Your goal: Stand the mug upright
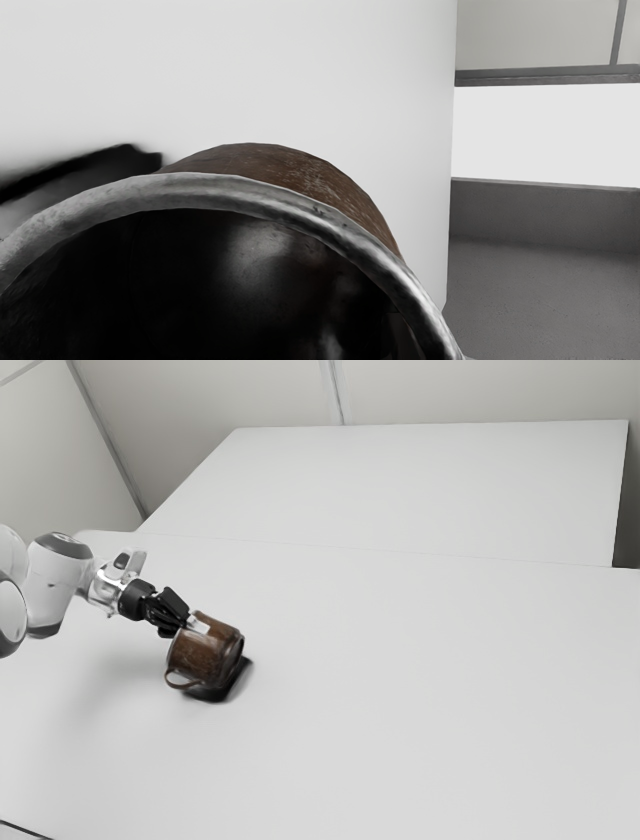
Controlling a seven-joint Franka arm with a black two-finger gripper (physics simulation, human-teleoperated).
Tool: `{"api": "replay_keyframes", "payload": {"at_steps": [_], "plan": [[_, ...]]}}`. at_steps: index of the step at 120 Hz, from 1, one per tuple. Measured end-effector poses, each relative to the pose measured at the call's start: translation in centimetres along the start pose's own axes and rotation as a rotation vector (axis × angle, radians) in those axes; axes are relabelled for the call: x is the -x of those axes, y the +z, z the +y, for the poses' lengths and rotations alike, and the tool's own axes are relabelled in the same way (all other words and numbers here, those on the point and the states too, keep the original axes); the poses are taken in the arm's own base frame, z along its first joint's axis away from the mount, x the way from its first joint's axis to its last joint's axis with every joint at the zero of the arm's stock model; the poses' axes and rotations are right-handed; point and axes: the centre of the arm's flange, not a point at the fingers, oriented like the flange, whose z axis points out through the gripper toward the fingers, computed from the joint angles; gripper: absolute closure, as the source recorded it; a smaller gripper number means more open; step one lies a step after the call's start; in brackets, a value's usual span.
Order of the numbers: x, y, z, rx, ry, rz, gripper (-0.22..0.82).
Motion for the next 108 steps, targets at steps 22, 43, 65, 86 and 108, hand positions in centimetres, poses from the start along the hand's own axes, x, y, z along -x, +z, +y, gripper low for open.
{"api": "replay_keyframes", "payload": {"at_steps": [22, 43, 65, 86, 108], "plan": [[-0.1, 0.1, 0.5, 0.007, 0.012, 0.014, 0.77], [-2.2, 0.9, 4.2, -0.103, 0.062, 0.027, 0.78], [-2.4, 1.5, 6.6, -0.335, 0.032, 0.057, 0.78], [-2.2, 5.9, 9.0, -0.599, 0.016, 0.027, 0.78], [-2.1, 8.7, 10.9, -0.84, -0.021, 0.017, 0.78]]}}
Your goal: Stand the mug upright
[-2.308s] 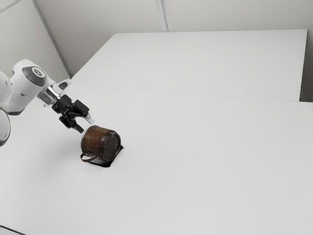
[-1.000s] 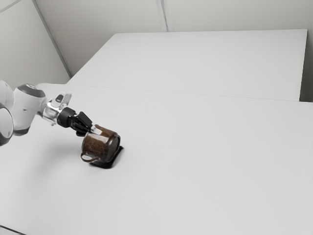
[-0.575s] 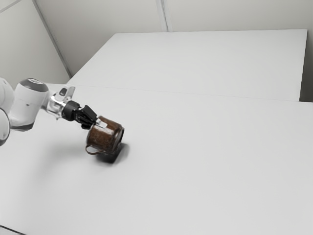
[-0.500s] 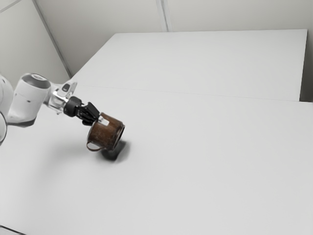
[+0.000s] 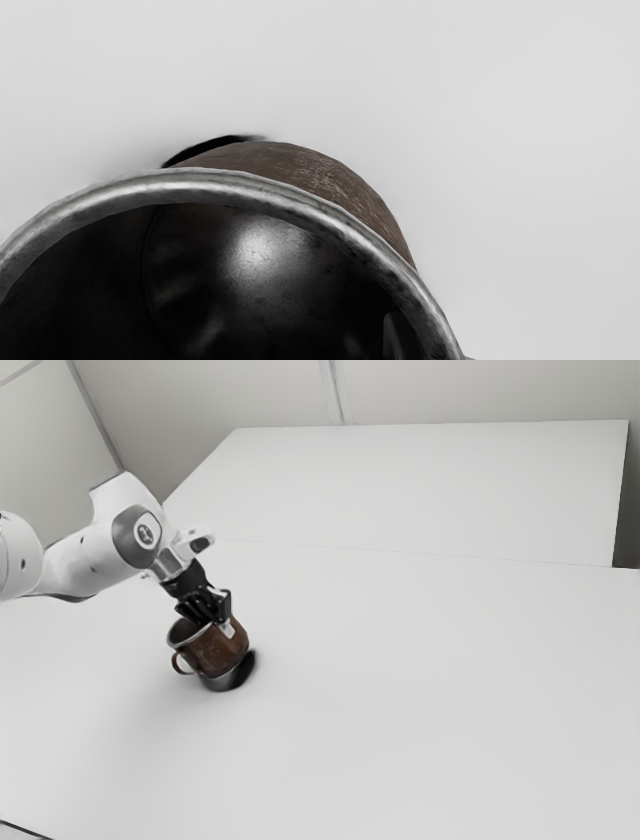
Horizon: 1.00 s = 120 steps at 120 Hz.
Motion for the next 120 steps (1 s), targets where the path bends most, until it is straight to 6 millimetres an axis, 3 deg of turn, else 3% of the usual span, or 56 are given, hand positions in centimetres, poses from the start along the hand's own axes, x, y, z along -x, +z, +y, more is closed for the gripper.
{"api": "replay_keyframes", "payload": {"at_steps": [20, 72, 104, 120], "plan": [[0.8, 1.6, 2.3, -0.101, -0.098, -0.003, 0.78], [1.1, 3.2, 6.1, -0.254, -0.321, 0.036, 0.78], [1.3, 4.0, 6.5, -0.295, -0.449, 0.038, 0.78], [1.2, 4.3, 6.8, -0.308, -0.487, 0.038, 0.49]]}}
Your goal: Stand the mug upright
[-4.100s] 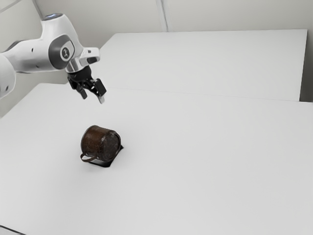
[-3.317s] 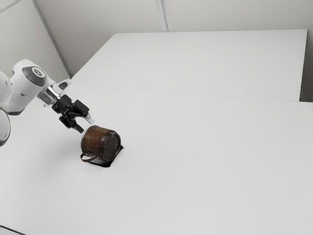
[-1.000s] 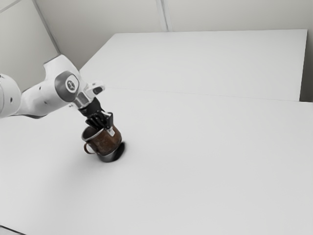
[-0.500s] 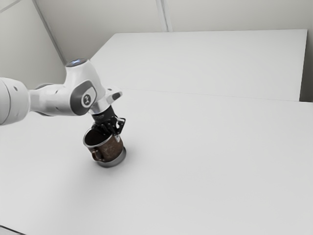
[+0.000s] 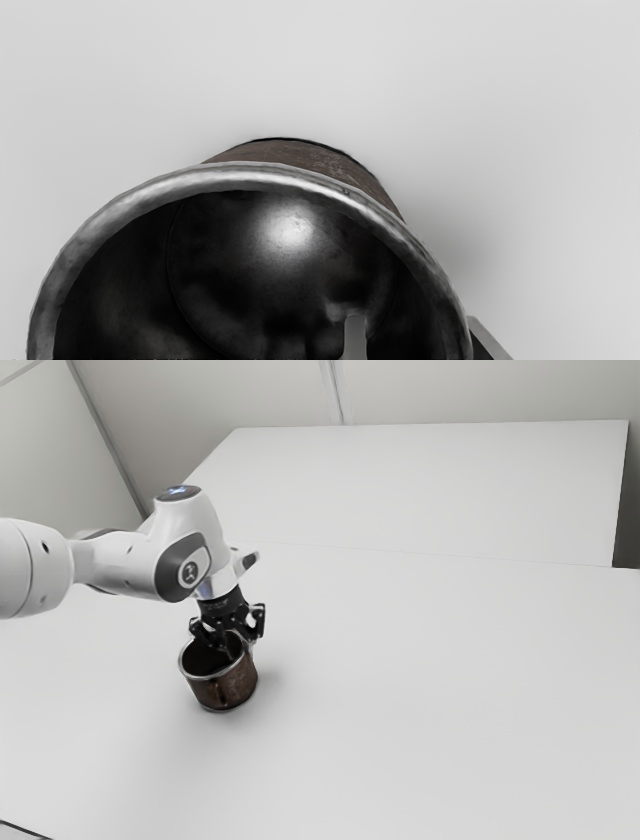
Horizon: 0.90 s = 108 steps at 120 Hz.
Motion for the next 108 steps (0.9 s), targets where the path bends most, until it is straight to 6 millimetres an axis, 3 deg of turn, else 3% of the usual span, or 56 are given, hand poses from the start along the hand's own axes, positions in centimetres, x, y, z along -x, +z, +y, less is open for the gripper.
{"api": "replay_keyframes", "payload": {"at_steps": [20, 48, 72, 91, 101, 108], "plan": [[0.1, -0.9, 1.4, -0.002, -0.021, 0.013, 0.22], [-0.6, -3.4, 1.3, 0.004, -0.057, 0.022, 0.07], [-1.8, -9.1, 1.3, 0.016, 0.009, 0.048, 0.03], [-2.8, -15.0, 0.7, 0.02, 0.152, 0.115, 0.01], [-3.3, -19.0, 0.3, 0.024, 0.216, 0.146, 0.01], [-3.3, -20.7, -0.1, 0.021, 0.255, 0.15, 0.01]]}}
